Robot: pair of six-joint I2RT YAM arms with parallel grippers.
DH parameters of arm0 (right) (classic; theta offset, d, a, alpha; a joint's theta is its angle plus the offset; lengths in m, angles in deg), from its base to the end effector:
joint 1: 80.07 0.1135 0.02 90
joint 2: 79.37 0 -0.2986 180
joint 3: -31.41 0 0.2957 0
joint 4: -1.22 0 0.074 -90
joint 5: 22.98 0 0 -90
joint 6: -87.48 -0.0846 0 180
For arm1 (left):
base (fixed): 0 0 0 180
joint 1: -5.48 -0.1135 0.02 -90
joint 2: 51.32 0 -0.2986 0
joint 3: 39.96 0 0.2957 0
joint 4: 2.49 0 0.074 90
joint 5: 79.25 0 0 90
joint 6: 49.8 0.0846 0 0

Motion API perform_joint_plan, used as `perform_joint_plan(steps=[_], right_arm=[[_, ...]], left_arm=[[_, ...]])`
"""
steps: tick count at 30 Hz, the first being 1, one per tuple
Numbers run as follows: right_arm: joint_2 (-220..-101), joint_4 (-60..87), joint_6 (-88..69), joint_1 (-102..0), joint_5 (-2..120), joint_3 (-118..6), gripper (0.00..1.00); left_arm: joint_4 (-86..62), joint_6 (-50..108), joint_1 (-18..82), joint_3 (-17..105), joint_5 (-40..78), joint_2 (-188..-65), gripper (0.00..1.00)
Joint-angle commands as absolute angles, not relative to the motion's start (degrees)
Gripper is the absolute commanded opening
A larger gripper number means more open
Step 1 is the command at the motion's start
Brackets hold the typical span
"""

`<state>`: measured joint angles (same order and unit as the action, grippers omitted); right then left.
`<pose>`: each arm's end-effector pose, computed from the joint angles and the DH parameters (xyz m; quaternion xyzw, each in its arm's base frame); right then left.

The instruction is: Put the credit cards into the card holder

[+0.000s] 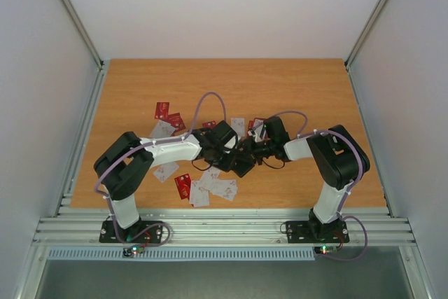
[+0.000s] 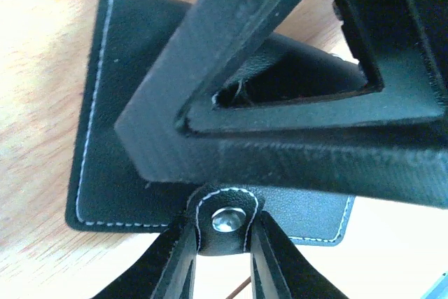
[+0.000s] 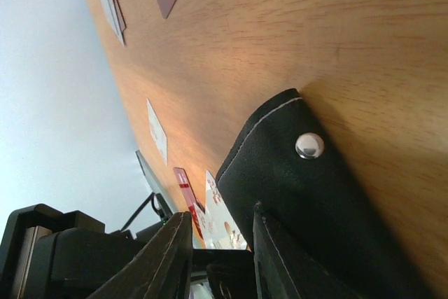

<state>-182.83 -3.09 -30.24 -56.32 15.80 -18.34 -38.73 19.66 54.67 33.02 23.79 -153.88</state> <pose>0.2912 0.2002 0.0691 -0.1206 0.8504 0.5010 0.1058 0.2510 -0.3199 0.1163 0.2634 0.9354 -0.2101 0.1073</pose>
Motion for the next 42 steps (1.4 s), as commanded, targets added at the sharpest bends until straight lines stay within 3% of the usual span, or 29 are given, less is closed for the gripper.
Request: perform_joint_plan(steps=[1,10,22,26,36,42], right_arm=[[-186.0,4.8,-29.8,-56.2,20.4,-16.1,0.27],[-180.0,12.2,-25.0,-58.1,20.1,-17.8,0.27],[-179.0,28.5,-9.7,-58.2,15.7,-24.7,0.18],[-179.6,27.8,-9.3,-58.1,14.2,-24.9,0.17],[-179.7,26.2,-9.4,-58.2,11.4,-24.4,0.01],[-178.2,26.2,-9.2,-58.1,10.9,-23.9,0.01]], left_arm=[[-35.0,19.4,55.0,36.0,29.3,-156.1,0.23],[-36.1,20.6,55.0,36.3,27.8,-157.3,0.21],[-35.6,21.8,55.0,37.3,28.8,-158.7,0.19],[-35.8,22.0,55.0,37.5,29.2,-158.8,0.20],[-36.3,22.4,55.0,38.2,29.5,-159.5,0.20],[-37.2,22.4,55.0,39.0,29.2,-159.8,0.21]])
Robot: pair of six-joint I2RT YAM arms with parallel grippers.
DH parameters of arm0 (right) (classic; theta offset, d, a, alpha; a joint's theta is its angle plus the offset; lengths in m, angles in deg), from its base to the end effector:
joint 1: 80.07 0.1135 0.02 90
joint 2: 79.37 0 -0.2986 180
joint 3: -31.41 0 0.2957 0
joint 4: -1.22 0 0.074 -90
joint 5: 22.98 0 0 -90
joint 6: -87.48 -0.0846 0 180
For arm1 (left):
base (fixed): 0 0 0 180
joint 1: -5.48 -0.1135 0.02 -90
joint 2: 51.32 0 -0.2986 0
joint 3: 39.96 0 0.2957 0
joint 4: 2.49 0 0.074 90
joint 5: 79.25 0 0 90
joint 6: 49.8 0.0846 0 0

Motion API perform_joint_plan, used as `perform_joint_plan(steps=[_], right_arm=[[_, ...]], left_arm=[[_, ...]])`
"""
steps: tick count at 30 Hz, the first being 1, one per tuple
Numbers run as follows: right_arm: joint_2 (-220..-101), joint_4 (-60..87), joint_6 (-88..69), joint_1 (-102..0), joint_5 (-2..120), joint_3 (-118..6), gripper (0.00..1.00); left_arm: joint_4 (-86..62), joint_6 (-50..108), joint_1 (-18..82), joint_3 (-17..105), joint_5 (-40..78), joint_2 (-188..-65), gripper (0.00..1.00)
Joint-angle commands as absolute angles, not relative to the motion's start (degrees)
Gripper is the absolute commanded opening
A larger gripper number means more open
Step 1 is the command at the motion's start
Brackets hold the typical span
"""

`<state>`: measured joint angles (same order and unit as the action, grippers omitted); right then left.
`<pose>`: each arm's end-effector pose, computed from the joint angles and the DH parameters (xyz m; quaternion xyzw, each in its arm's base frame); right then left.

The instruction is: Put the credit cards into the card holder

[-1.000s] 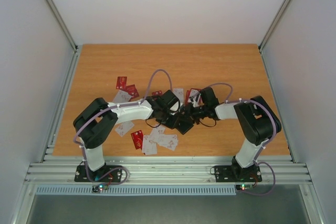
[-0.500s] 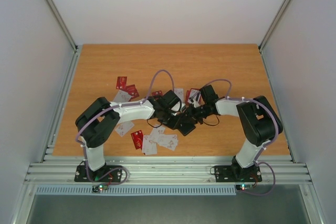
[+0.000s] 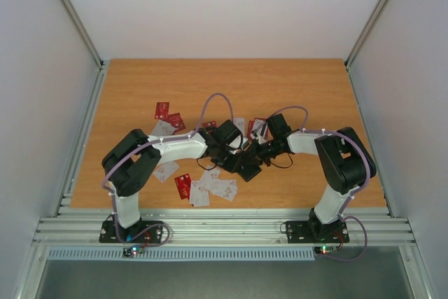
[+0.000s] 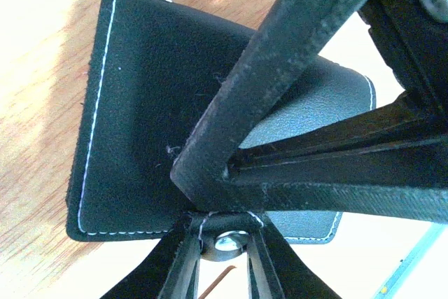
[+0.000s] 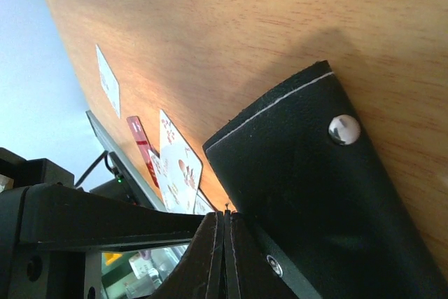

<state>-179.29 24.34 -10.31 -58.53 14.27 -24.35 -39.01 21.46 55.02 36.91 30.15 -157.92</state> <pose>0.2840 0.1845 0.0861 -0.1920 0.8616 0.4660 0.0605 0.2538 -0.3409 0.1122 0.2896 0.9208 -0.2503 0.0753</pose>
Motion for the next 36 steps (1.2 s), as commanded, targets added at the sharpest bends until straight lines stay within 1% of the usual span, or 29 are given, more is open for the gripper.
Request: perform_joint_plan(steps=[1,4,6,8,10,12,14,19,24,27,36], right_arm=[[-177.8,26.3,-9.1,-58.2,10.8,-23.7,0.01],[-176.6,26.3,-9.1,-58.4,10.5,-23.4,0.01],[-175.8,25.2,-9.5,-59.5,9.2,-22.7,0.05],[-175.1,24.8,-8.9,-60.5,7.7,-22.2,0.11],[-174.2,24.5,-8.2,-61.2,5.7,-21.7,0.21],[-173.8,24.4,-7.9,-61.4,5.0,-21.4,0.25],[-173.8,23.2,-8.8,-61.4,4.6,-20.9,0.26],[-174.5,24.5,-7.9,-61.4,5.7,-21.5,0.24],[-175.7,32.7,-2.4,-61.4,10.9,-23.7,0.22],[-175.9,34.7,0.1,-61.3,13.9,-23.8,0.22],[-176.5,31.8,-0.9,-60.2,11.2,-23.8,0.25]], left_arm=[[-37.2,22.4,55.0,39.0,29.3,-159.7,0.21],[-37.2,22.5,55.0,38.9,29.8,-159.9,0.21],[-37.1,22.7,55.0,38.8,30.1,-159.8,0.21],[-37.2,22.8,55.0,38.8,30.4,-159.8,0.21],[-37.2,22.9,55.0,38.8,30.7,-159.8,0.22],[-37.4,22.9,55.1,38.7,30.7,-159.6,0.24],[-37.7,23.1,55.0,38.9,30.6,-159.4,0.26],[-37.8,23.3,55.0,38.9,30.8,-159.2,0.27],[-37.8,23.5,55.0,39.1,31.1,-159.1,0.27],[-38.0,23.6,55.0,39.1,31.1,-159.0,0.27],[-37.9,23.9,55.0,39.5,31.9,-159.4,0.26]])
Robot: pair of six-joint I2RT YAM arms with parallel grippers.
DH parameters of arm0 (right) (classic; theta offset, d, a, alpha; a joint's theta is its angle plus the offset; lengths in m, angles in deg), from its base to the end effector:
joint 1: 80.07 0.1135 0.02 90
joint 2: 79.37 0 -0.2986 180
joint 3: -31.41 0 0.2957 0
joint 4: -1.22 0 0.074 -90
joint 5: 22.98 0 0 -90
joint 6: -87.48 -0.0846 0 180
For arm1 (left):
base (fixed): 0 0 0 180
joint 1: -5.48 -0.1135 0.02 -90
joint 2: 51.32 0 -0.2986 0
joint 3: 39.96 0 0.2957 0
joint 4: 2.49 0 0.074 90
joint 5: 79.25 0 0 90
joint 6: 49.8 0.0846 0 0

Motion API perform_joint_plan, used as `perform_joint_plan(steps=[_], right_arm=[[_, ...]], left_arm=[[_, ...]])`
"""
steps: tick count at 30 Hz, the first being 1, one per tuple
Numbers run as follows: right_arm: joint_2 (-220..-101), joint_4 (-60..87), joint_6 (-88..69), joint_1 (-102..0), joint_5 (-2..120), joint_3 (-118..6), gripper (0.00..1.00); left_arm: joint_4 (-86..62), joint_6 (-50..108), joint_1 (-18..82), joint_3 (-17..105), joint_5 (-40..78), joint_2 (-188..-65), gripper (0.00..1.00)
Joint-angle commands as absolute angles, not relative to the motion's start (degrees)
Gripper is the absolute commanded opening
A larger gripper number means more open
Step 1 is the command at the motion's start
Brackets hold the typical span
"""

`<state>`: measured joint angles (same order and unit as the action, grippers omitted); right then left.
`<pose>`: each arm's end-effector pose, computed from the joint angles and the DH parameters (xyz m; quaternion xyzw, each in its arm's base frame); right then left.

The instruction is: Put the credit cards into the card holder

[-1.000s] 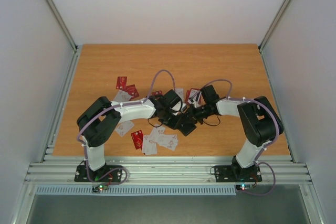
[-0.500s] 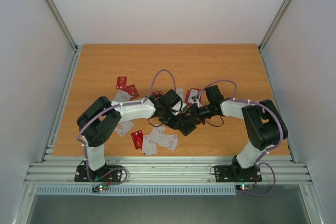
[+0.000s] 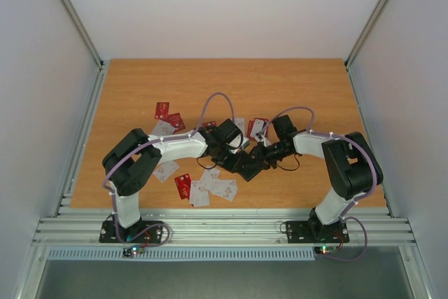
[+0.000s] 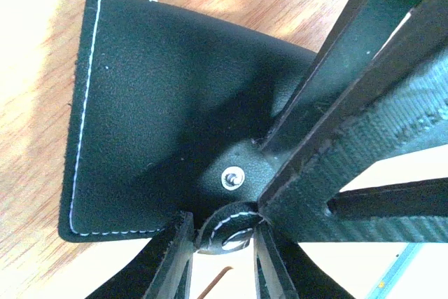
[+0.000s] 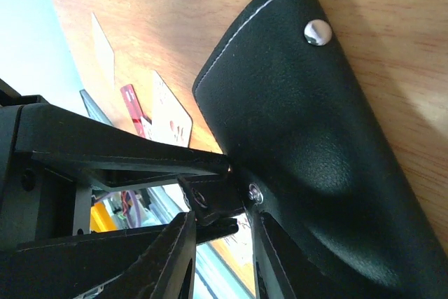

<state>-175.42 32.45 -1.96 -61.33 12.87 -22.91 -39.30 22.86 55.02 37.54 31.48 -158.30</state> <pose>0.2700 0.1640 0.0955 -0.2141 0.8568 0.4653 0.0591 0.2538 -0.3437 0.1134 0.3025 0.9147 -0.2583 0.0716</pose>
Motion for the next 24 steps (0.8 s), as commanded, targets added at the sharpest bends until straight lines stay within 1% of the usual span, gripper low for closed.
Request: perform_joint_plan(steps=[1,11,16,18,21,24], right_arm=[[-176.7,31.4,-1.1,-60.0,10.8,-23.9,0.25],[-178.8,26.8,-2.2,-59.1,6.8,-24.6,0.24],[-178.5,24.7,-2.4,-58.9,4.9,-23.8,0.15],[-178.0,25.7,-2.4,-58.9,6.2,-23.5,0.11],[-177.0,27.6,-1.8,-58.9,8.4,-23.4,0.07],[-176.8,27.2,-2.0,-58.9,8.5,-23.0,0.04]], left_arm=[[-38.1,24.0,55.0,39.7,32.0,-159.6,0.26],[-38.2,24.2,55.0,40.1,33.1,-160.1,0.26],[-39.6,24.7,55.0,41.2,33.4,-160.6,0.26],[-41.0,25.1,55.0,41.8,33.6,-160.1,0.30],[-43.1,25.9,55.0,41.9,33.2,-158.1,0.44],[-46.0,27.1,55.0,42.1,32.6,-156.7,0.50]])
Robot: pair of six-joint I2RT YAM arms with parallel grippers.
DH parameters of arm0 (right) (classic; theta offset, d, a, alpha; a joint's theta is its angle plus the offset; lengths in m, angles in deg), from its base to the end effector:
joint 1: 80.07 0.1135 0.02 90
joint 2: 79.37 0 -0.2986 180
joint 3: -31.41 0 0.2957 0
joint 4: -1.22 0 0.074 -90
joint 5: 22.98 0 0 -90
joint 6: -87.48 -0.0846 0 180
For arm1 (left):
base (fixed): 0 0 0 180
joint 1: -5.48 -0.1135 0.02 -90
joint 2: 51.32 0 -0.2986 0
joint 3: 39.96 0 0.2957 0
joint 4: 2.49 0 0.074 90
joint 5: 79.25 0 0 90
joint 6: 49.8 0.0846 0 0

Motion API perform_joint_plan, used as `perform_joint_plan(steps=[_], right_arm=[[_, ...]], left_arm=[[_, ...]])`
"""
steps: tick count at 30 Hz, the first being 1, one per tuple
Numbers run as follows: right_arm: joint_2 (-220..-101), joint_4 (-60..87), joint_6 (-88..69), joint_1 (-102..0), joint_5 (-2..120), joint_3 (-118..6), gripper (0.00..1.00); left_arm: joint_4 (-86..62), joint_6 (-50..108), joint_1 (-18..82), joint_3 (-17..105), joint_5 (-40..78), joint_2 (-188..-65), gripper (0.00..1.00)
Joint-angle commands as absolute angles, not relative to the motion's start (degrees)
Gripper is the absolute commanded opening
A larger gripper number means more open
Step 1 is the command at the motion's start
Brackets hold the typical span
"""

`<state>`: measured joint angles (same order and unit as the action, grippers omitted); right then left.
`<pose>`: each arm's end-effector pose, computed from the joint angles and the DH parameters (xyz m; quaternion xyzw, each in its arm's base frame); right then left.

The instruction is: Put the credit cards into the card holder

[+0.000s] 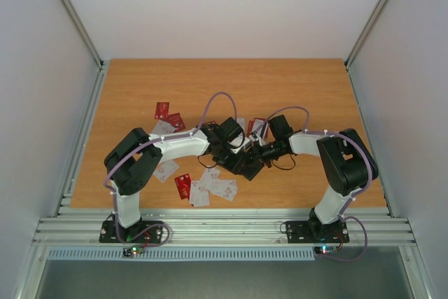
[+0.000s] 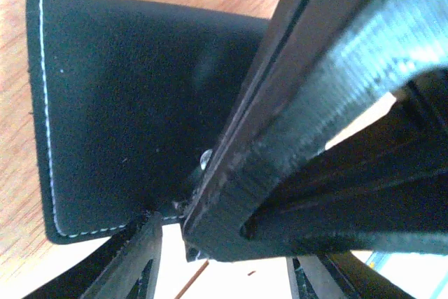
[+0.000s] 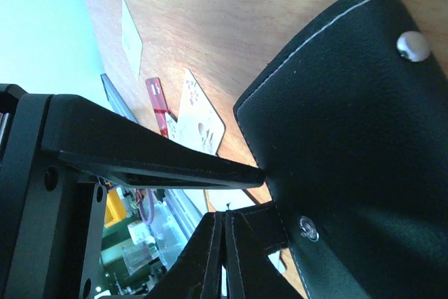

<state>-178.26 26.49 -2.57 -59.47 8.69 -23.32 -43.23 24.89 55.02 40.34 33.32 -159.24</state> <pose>0.2741 0.1799 0.0916 -0.2389 0.8299 0.4997 0.0674 0.2543 -0.3482 0.1191 0.3186 0.9098 -0.2610 0.0523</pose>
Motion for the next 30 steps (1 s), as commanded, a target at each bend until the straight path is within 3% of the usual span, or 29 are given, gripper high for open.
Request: perform_joint_plan(steps=[1,8,17,25,30], right_arm=[[-176.8,26.8,-2.3,-58.9,8.4,-22.9,0.02],[-176.5,25.2,-4.6,-58.9,8.8,-22.1,0.01],[-174.6,27.4,-4.1,-58.9,11.6,-22.6,0.01],[-172.7,30.2,-3.5,-58.9,15.5,-22.4,0.01],[-172.6,29.7,-4.1,-58.9,18.0,-22.1,0.01]], left_arm=[[-46.7,27.5,55.0,42.0,32.6,-156.4,0.52],[-48.9,26.3,53.2,40.9,35.6,-151.9,0.57],[-52.2,32.1,50.5,36.0,35.2,-147.0,0.45],[-52.4,30.7,49.0,43.6,34.8,-156.5,0.36],[-53.9,30.9,49.0,47.0,34.6,-160.1,0.36]])
